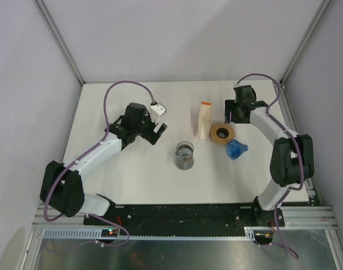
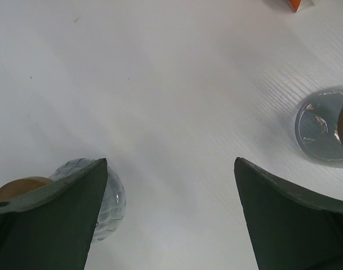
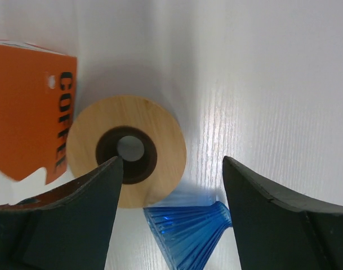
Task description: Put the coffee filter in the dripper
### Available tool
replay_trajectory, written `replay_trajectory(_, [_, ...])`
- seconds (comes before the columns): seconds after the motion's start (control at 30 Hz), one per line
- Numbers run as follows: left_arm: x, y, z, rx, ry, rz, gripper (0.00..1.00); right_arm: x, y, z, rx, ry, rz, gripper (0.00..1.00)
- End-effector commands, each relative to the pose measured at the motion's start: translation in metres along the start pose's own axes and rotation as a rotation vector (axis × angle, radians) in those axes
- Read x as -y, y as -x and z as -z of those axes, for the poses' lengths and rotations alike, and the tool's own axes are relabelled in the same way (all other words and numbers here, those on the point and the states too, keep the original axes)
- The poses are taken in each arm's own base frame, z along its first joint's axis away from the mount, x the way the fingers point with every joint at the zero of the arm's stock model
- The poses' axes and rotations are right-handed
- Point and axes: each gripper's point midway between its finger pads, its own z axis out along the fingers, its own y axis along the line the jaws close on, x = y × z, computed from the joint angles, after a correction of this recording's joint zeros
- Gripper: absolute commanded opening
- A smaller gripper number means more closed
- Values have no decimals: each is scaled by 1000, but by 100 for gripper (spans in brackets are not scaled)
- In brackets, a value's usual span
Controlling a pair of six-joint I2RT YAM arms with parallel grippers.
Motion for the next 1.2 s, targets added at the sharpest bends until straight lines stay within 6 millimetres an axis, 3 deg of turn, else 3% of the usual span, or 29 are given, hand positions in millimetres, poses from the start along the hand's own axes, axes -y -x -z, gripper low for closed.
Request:
replay_trajectory(0.0, [-3, 26, 7, 67, 2, -32, 98, 13, -4, -17, -72, -32, 22, 76])
replay_trajectory(0.23, [-5, 23, 5, 57, 11, -33, 98, 6, -39, -51, -213, 24, 29, 70])
replay_trajectory(0.6, [-6, 20, 3, 44, 18, -33, 98, -10, -66, -75, -310, 120, 11, 63])
replay_trajectory(0.8, [-7, 20, 2, 41, 21, -35, 98, -16, -71, -77, -325, 145, 12, 58])
replay_trajectory(0.97, [-7, 20, 3, 41, 24, -37, 98, -5, -77, -72, -358, 84, 36, 63])
replay_trajectory(1.17, [-6, 19, 2, 41, 19, -37, 98, 6, -69, -53, -340, 30, 60, 65])
